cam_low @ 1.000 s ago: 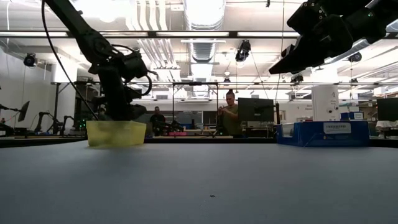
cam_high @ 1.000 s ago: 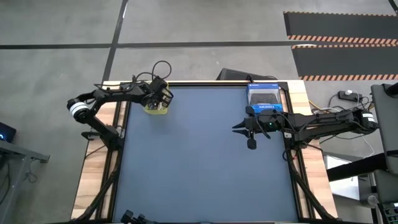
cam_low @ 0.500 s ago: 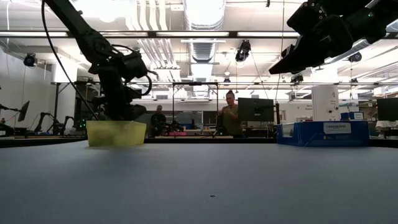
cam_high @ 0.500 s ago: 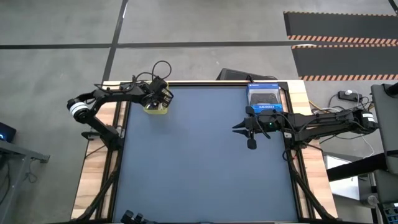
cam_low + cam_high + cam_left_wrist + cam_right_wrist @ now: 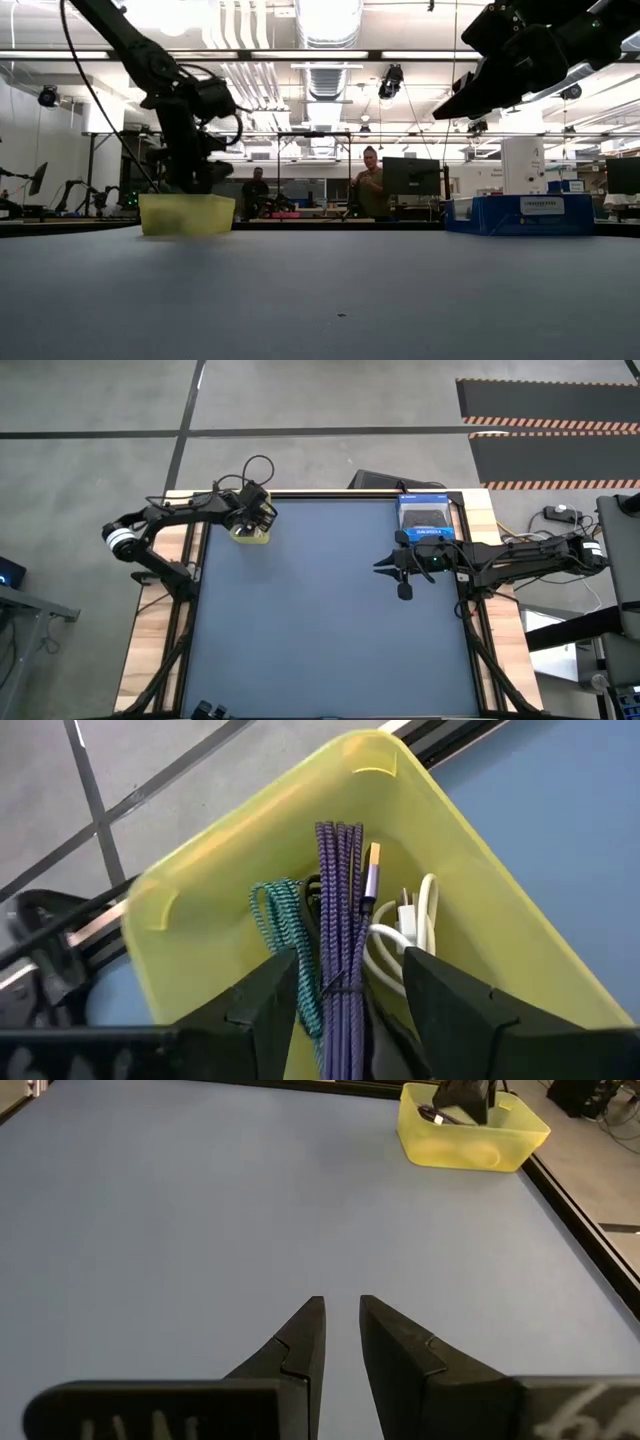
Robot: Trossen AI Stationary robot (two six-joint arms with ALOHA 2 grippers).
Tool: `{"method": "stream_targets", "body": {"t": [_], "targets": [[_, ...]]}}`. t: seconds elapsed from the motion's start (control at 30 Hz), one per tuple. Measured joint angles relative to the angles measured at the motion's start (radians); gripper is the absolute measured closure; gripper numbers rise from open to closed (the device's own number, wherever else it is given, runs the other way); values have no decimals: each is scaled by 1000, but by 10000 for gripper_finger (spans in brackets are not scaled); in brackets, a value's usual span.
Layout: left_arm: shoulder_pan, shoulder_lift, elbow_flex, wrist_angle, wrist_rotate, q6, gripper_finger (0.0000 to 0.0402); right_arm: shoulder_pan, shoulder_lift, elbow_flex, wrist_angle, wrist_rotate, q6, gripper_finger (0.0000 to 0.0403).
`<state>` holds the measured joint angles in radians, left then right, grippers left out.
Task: Pick and place USB-C Cables
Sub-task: Return to Home Position
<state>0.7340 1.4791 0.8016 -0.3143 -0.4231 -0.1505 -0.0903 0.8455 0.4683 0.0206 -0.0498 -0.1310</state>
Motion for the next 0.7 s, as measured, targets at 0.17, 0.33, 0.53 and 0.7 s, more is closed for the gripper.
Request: {"method": "stream_targets", "body": {"t": [0.17,0.33,0.53,0.7], "targets": [[-32,-75,7,-39,0,-2,237,0,0,0,-7,0,0,346],[-115,-157,-8,-41,-1,-51,237,0,0,0,-9,0,0,346],[-277,-236,-21,-41,1,-80,237,0,0,0,-10,-1,8,346],[-435,-288,-21,-38,1,-79,237,0,0,0,-11,-1,8,346]]}}
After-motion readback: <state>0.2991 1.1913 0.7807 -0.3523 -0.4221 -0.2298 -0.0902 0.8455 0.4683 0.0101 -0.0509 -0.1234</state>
